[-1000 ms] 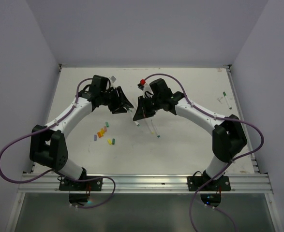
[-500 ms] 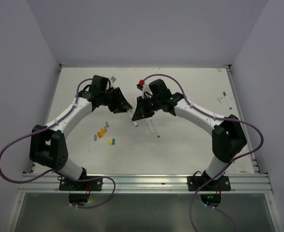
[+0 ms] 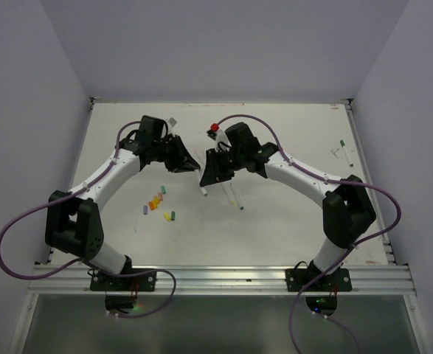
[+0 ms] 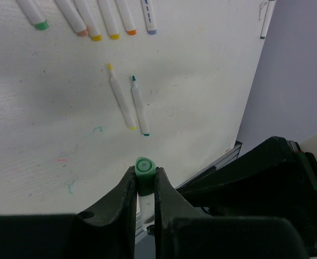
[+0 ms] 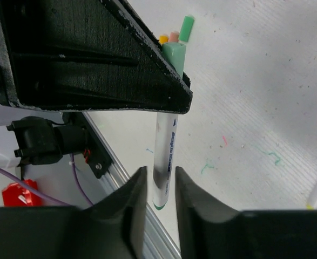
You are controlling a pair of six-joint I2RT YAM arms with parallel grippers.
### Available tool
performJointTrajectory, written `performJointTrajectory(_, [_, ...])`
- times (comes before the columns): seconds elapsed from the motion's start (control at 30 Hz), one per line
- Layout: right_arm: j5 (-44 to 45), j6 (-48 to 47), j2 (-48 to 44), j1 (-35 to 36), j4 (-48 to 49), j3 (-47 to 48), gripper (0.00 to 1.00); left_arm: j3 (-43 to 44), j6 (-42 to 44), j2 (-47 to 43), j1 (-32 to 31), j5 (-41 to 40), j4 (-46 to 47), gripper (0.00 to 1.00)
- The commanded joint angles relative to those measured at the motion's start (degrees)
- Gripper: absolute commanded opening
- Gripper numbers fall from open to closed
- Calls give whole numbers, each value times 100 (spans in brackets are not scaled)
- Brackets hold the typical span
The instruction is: Open the pen caps
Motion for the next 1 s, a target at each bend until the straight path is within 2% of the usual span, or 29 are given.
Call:
performJointTrajectory(0.0, [-40,-22,-99,48,61,149,34,-44,11,-47,66,149,78,0])
performJointTrajectory(0.03, [-31,-39,6,48,25,306,39,-97,-7,-64,66,166,104,0])
performJointTrajectory(0.13, [-66,-92,226,48,-63,613,42,-185,-86,-152,66,228,192,0])
performJointTrajectory(0.33, [-188,-57,719,48,-72,1001,39,-176,-165,-257,66,263,253,0])
performJointTrajectory(0.37, [-215,-40,780,57,-72,1002,34,-176,-191,-258,66,263,280,0])
performJointTrajectory(0.43, [-241,-39,763,75,-72,888,31,-106,-235,-249,75,263,306,0])
performJointTrajectory(0.47, [-224,-39,685,92,-37,818,23,-71,-270,-231,75,263,324,0])
performJointTrajectory(0.53, [-154,-39,588,119,16,563,0,69,-270,-196,75,202,368,0])
performJointTrajectory(0.63, [187,-188,386,206,-185,361,0,489,-165,-30,93,-375,-201,0])
performJointTrajectory(0.73, [943,-452,78,408,-502,194,0,904,-147,120,189,-1035,-861,0])
performJointTrajectory(0.87, [1989,-943,-195,855,-1046,97,0,1299,-358,287,514,-1345,-1222,0])
performJointTrajectory(0.97, [2237,-919,-414,936,-1171,-166,0,1765,-376,498,664,-1582,-1460,0])
